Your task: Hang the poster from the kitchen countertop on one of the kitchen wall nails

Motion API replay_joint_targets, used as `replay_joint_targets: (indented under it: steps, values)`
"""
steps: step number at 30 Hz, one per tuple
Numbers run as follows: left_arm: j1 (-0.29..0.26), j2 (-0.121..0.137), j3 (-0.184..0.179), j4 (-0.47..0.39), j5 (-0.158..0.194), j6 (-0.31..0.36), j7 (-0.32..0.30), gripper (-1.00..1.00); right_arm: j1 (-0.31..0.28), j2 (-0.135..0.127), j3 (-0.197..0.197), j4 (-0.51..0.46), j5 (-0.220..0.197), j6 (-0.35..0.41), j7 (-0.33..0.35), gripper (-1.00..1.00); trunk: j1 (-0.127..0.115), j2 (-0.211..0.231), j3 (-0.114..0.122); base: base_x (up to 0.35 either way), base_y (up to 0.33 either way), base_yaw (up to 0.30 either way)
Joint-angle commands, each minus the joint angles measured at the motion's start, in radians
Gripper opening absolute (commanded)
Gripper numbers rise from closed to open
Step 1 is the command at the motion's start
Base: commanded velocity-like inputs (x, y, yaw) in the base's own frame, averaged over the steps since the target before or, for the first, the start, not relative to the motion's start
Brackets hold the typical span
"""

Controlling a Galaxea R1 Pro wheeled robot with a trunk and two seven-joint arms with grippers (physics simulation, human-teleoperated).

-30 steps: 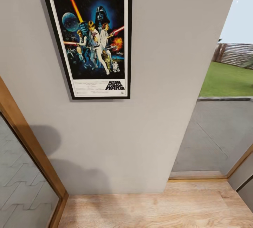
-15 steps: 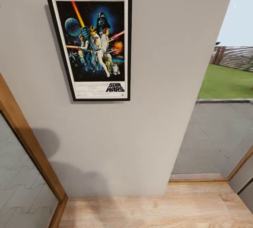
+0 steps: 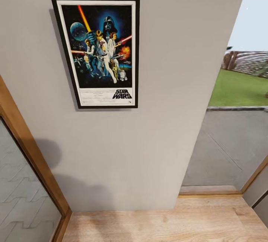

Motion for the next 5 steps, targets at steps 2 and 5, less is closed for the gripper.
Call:
replay_joint_targets:
  steps: [2, 5]
  values:
    - [-0.001, -0.001, -0.009, 0.000, 0.007, -0.003, -0.003, 1.00, -0.001, 0.002, 0.006, 0.012, -0.011, -0.004, 0.003, 1.00, 0.001, -0.002, -0.002, 0.000, 0.000, 0.000]
    - [-0.001, -0.010, -0.011, 0.000, 0.006, -0.003, -0.003, 1.00, -0.001, 0.000, 0.005, 0.021, -0.010, -0.005, 0.001, 1.00, 0.001, -0.002, -0.002, 0.000, 0.000, 0.000]
